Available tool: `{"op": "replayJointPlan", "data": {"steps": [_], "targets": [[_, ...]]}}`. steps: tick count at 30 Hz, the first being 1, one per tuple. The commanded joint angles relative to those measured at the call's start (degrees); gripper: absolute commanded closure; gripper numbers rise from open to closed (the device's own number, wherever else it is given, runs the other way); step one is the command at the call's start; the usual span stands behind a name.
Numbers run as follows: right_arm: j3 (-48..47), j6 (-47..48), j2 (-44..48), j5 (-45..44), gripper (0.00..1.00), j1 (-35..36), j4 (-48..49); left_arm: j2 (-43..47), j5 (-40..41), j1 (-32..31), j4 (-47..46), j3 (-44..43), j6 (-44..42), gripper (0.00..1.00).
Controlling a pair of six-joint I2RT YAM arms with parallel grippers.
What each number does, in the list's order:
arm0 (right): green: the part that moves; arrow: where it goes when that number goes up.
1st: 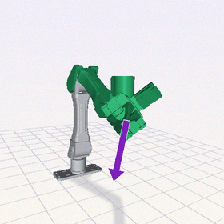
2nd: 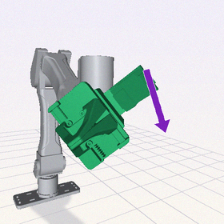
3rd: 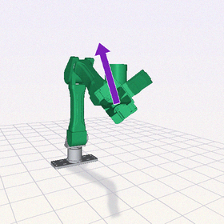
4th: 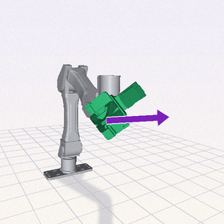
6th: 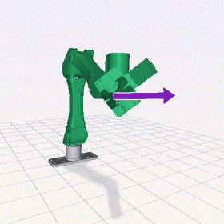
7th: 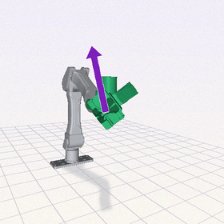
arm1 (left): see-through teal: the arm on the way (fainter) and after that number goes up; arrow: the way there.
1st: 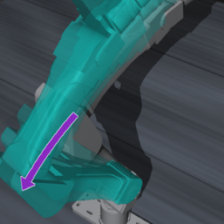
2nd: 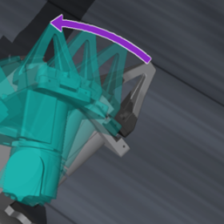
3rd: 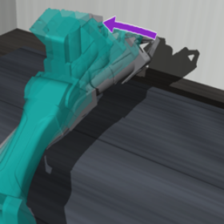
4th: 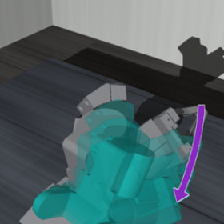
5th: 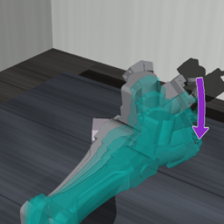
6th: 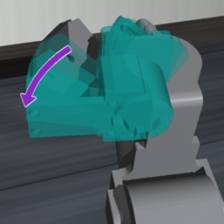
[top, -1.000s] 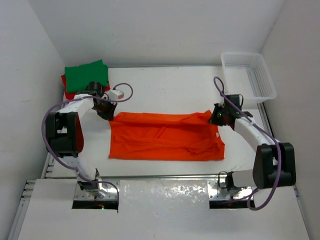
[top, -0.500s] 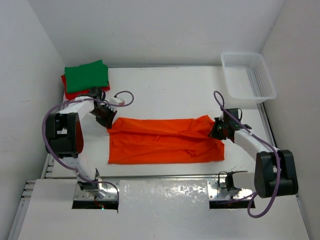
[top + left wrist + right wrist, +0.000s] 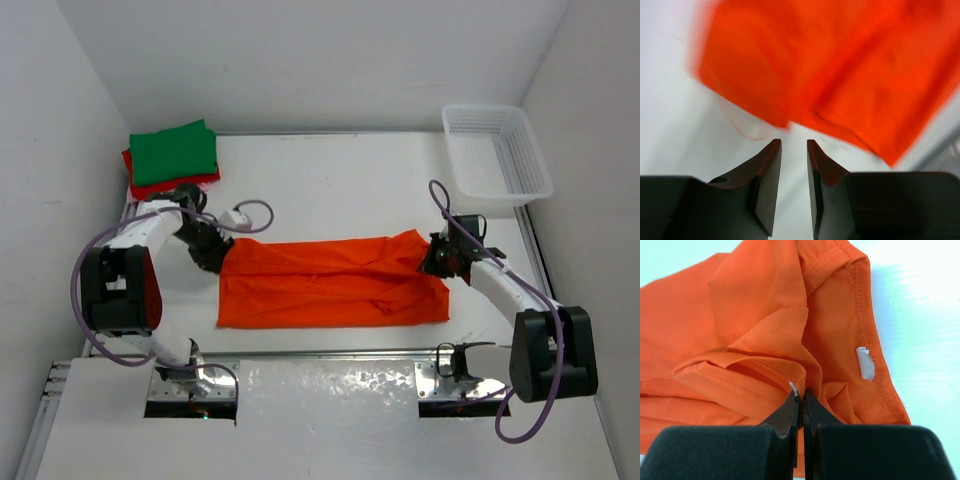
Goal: Fold and stack the t-shirts
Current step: Fold the other side of the tshirt into a rectangle
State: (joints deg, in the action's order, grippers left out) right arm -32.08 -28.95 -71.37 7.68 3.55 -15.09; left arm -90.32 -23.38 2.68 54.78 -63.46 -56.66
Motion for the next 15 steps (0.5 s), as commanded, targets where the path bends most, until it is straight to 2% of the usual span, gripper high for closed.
{"op": "replayJointPlan", "data": {"steps": [1,3,6,7,8,9,10,11,13,15], "targets": [[0.79,0.47,1.41,-0.65,1.00,-0.04,0.24,2.16,3.67,0.48,11.57,5.09,-13.20,0.74],[0.87,0.91,1.50,-0.74,1.00,-0.04,0.06,2.69,8.16,0.84,11.92,5.28,-14.26,0.71],[1.05,1.26,1.50,-0.83,1.00,-0.04,0.06,2.35,6.51,2.15,12.01,-0.57,-12.69,0.68],[1.14,1.26,1.59,-0.74,1.00,-0.04,0.15,2.08,3.19,2.59,11.66,-2.52,-10.42,0.67],[1.40,1.26,1.59,-0.74,1.00,-0.04,0.24,1.82,2.38,2.77,7.57,-5.24,-7.53,0.67],[1.49,1.26,1.50,-0.74,1.00,-0.04,0.33,1.03,2.54,2.95,3.79,-5.88,-2.80,0.63],[1.66,1.18,1.59,-0.83,1.00,-0.12,0.76,0.42,3.33,2.95,0.01,-6.23,6.30,0.62],[1.93,1.18,1.41,-0.74,1.00,-0.04,0.94,-2.02,2.73,2.86,-3.77,-6.93,9.26,0.63],[2.02,1.00,1.33,-0.65,1.00,-0.04,1.64,-5.63,-1.99,2.69,-2.33,-8.42,12.36,0.63],[1.84,0.91,1.06,-0.56,1.00,-0.04,1.73,-10.46,-3.43,2.25,0.49,-10.01,13.59,0.63]]}}
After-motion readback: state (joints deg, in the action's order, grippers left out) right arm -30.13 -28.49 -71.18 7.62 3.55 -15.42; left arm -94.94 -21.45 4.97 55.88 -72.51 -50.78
